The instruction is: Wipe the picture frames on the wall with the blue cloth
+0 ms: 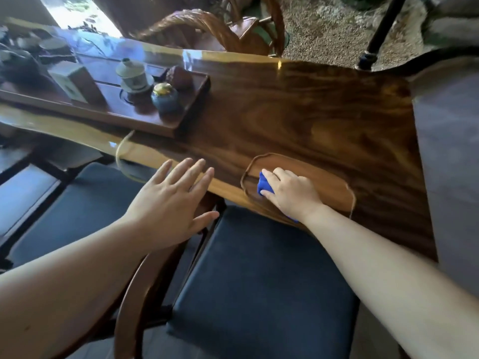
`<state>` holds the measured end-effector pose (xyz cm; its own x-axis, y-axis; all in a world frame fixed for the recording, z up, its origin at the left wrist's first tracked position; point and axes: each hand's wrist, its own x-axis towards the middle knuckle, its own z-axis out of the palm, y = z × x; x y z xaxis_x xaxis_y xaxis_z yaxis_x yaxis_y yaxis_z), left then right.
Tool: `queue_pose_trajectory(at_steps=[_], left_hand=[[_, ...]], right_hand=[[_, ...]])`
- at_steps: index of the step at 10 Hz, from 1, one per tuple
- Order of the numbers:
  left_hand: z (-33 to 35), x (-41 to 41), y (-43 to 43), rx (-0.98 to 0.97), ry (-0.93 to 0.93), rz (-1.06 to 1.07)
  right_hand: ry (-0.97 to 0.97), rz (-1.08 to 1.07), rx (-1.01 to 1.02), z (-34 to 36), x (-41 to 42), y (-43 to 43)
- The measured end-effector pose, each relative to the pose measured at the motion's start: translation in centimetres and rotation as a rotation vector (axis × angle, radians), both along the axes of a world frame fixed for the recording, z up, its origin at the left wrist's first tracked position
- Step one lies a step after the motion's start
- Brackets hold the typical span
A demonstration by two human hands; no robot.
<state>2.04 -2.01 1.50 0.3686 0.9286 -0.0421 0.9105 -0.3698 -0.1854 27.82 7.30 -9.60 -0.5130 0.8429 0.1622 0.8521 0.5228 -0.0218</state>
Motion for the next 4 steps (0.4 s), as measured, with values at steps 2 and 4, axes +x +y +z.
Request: queue_pose_trajectory(at_steps=[2,4], left_hand=[[-2.7,1.7,2.4,-0.063,0.018,-0.006],[-3.1,2.7,3.4,-0.094,0.043,-0.001]], right_hand=[[-0.029,-0.066,-0.116,-2.3,0.3,0.6],[-0.142,-0.103,-0.312,-1.5,0.3,0.7]])
